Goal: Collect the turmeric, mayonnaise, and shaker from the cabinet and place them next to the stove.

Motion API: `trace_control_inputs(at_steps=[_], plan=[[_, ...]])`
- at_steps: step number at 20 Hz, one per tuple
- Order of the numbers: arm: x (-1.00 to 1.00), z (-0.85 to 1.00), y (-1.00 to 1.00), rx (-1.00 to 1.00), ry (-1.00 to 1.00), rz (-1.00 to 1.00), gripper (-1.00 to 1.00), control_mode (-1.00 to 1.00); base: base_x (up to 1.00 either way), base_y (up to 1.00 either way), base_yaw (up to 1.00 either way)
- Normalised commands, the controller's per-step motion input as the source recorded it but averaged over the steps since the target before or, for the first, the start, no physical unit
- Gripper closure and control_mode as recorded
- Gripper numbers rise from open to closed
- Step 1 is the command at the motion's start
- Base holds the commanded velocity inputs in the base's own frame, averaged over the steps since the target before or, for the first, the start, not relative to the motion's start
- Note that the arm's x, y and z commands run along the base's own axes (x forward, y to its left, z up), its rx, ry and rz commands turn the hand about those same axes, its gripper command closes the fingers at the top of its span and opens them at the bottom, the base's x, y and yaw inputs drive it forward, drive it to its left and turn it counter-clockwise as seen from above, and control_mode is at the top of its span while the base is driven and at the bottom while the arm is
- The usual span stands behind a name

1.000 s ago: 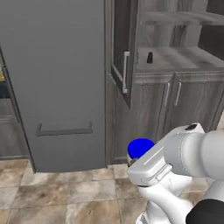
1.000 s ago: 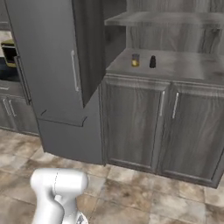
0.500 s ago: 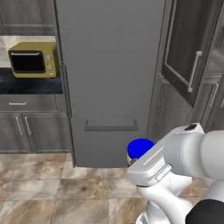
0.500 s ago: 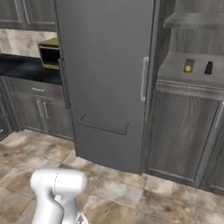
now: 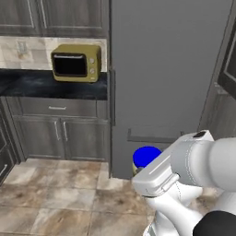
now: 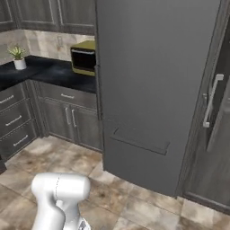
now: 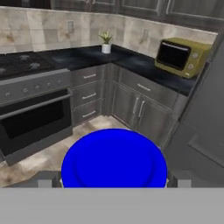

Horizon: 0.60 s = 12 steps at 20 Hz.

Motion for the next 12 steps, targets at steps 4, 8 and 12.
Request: trace_control_inputs(at_steps=[4, 8, 12], plan=[[0.00, 0.00, 0.00, 0.00, 0.00, 0.00, 1.00, 1.00, 0.73, 0.35, 0.28], [0.00, 0.00, 0.00, 0.00, 0.00, 0.00, 1.00, 1.00, 0.77, 0.28, 0.28], [0.00, 0.00, 0.00, 0.00, 0.00, 0.00, 1.00, 1.00, 0.76, 0.31, 0.26]])
